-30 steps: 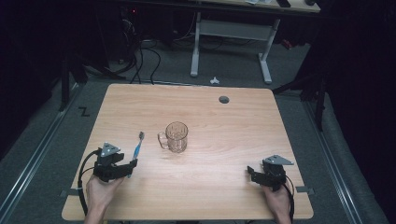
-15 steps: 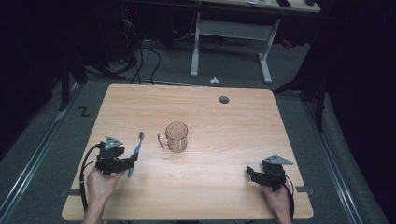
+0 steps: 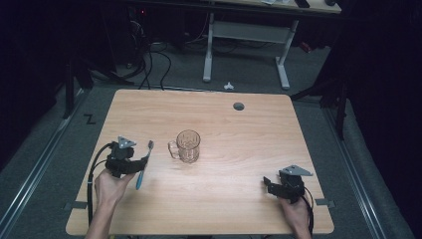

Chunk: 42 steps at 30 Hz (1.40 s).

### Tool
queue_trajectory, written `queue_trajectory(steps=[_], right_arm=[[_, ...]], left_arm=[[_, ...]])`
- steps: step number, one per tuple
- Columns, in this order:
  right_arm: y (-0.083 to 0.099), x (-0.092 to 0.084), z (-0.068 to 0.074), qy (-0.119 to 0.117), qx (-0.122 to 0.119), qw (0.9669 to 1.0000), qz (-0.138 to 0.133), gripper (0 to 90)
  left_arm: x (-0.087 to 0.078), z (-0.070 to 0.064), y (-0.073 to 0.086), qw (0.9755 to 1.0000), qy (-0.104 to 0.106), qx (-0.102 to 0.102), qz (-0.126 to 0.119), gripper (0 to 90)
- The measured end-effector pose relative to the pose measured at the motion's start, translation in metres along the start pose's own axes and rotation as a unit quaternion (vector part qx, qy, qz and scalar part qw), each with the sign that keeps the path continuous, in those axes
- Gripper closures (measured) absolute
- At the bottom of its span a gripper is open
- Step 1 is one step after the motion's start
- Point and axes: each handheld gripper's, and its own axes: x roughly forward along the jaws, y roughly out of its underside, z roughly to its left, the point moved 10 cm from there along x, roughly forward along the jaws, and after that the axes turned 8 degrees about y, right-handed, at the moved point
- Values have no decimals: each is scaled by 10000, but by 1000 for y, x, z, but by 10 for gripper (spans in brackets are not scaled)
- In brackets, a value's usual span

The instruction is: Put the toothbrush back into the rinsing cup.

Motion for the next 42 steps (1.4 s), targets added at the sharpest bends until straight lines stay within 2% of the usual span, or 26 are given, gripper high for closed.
queue_trajectory(steps=[4, 8, 13, 16, 21, 24, 29, 32, 42], right_arm=[[0, 0, 0, 11, -5, 10000, -1, 292], [0, 0, 0, 11, -4, 10000, -1, 292], [0, 0, 0, 16, -7, 10000, -3, 292], [0, 0, 0, 19, -3, 10000, -1, 292], [0, 0, 0, 19, -10, 10000, -2, 292], [0, 0, 0, 19, -10, 10000, -1, 292], [0, 0, 0, 19, -6, 10000, -2, 292], [0, 0, 0, 20, -7, 10000, -2, 292], [0, 0, 0, 18, -8, 10000, -2, 292]], left_arm=[[5, 3, -1, 9998, -48, -115, 183, 419], [10, 6, -4, 9994, -131, -108, 292, 432], [18, 7, -9, 9989, -104, -147, 424, 425], [23, 10, -10, 9978, -264, -103, 602, 442], [28, 10, -13, 9970, -261, -62, 723, 452], [32, 10, -13, 9968, -191, -147, 756, 452], [41, 12, -11, 9956, -226, -244, 873, 457], [46, 16, -10, 9940, -312, -421, 964, 487], [54, 17, -5, 9917, -284, -468, 1160, 551]])
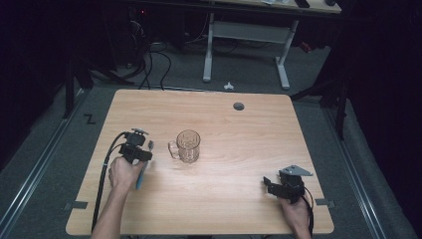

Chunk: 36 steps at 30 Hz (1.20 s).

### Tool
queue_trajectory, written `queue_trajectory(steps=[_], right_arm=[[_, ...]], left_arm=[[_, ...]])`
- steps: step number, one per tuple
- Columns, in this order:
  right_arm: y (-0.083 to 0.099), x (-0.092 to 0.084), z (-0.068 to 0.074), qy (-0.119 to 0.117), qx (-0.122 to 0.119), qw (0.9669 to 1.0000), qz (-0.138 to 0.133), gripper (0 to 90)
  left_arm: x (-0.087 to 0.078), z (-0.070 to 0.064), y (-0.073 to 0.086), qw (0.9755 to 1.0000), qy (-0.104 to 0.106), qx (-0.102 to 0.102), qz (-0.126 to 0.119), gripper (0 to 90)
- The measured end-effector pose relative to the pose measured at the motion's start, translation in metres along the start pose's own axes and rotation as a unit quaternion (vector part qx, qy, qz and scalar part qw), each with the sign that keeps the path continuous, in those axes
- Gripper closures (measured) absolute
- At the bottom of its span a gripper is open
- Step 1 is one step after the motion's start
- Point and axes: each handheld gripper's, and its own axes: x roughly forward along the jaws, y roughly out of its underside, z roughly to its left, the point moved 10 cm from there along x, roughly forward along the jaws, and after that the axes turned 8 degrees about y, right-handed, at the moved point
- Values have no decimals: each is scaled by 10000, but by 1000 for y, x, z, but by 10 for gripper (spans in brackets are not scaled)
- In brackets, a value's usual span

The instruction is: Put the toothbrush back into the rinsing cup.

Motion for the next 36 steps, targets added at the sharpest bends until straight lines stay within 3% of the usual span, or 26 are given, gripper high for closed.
queue_trajectory(steps=[11, 20, 36], right_arm=[[0, 0, 0, -4, -11, 10000, -1, 291], [0, 0, 0, -7, -7, 10000, -1, 292], [0, 0, 0, 2, 1, 10000, 0, 292]], left_arm=[[13, -3, 4, 9997, 44, 11, 229, 636], [13, -3, 5, 9995, 68, 36, 291, 716], [15, -3, 7, 9991, 123, -55, 393, 777]])
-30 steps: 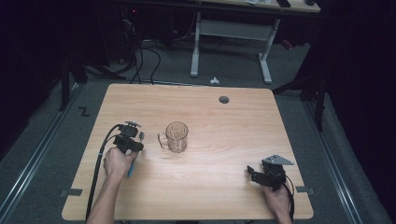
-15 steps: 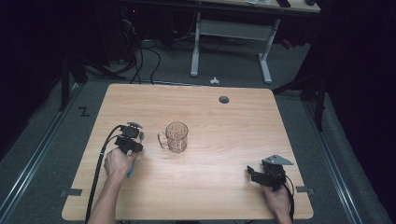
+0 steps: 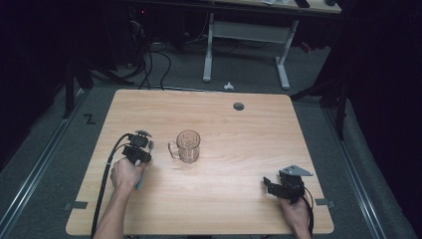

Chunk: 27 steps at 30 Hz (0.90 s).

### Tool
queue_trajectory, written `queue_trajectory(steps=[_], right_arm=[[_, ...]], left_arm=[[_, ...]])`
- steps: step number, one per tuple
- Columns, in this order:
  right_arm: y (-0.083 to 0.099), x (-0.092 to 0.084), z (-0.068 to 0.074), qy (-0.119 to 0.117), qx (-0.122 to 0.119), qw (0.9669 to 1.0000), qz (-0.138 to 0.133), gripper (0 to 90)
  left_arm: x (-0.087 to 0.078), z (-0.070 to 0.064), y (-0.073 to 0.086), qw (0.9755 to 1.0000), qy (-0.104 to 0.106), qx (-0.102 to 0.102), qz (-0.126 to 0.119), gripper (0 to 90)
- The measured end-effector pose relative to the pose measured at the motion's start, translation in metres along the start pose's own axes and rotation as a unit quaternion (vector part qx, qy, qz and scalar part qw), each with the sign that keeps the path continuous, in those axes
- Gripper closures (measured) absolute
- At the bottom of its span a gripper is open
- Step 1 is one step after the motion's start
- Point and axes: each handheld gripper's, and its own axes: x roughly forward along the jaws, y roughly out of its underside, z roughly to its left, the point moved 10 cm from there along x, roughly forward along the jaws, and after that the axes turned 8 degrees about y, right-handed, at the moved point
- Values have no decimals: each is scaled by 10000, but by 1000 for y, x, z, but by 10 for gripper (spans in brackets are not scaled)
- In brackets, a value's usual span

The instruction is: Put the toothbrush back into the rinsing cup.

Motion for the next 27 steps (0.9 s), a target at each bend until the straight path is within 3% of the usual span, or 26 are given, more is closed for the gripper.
queue_trajectory(steps=[7, 14, 27], right_arm=[[0, 0, 0, -2, 4, 10000, 3, 291], [0, 0, 0, -1, -4, 10000, 4, 291], [0, 0, 0, -3, -6, 10000, 4, 290]], left_arm=[[0, 0, 0, 10000, -48, 54, -11, 790], [-7, -6, -3, 9998, 28, 126, -176, 795], [-28, -13, -3, 9985, 124, 278, -463, 797]])
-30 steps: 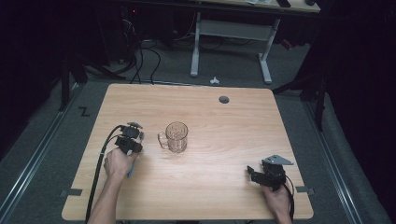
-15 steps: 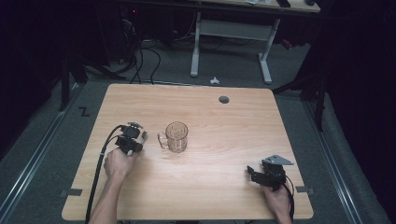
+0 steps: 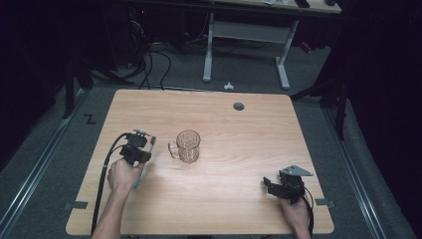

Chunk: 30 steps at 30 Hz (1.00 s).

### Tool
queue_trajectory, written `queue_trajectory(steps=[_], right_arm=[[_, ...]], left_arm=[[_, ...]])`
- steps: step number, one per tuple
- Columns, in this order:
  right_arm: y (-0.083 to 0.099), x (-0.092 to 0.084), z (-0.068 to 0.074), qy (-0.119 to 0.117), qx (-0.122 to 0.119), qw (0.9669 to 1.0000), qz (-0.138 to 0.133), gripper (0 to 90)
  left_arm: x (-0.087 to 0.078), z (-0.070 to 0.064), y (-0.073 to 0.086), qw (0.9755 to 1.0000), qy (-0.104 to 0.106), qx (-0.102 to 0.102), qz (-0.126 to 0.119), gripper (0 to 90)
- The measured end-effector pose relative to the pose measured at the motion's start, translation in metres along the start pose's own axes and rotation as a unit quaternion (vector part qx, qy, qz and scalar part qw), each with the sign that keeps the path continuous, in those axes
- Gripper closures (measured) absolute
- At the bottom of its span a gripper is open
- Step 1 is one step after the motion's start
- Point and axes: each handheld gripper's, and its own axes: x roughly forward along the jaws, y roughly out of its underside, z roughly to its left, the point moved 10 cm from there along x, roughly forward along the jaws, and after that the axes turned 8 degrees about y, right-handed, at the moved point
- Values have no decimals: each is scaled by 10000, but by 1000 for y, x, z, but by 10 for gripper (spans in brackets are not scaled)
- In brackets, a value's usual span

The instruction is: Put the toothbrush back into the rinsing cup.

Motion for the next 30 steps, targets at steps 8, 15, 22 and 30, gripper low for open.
queue_trajectory(steps=[8, 15, 22, 30], right_arm=[[0, 0, 0, 1, -7, 10000, -3, 290], [0, 0, 0, 2, -6, 10000, -3, 290], [0, 0, 0, 1, -6, 10000, -2, 290], [0, 0, 0, -1, -4, 10000, -2, 290]], left_arm=[[-10, -3, -2, 9998, 137, -29, -173, 797], [-17, -5, -3, 9996, 154, -2, -240, 797], [-27, -12, -10, 9989, 234, 75, -388, 796], [-32, -18, -12, 9973, 433, 71, -583, 797]])
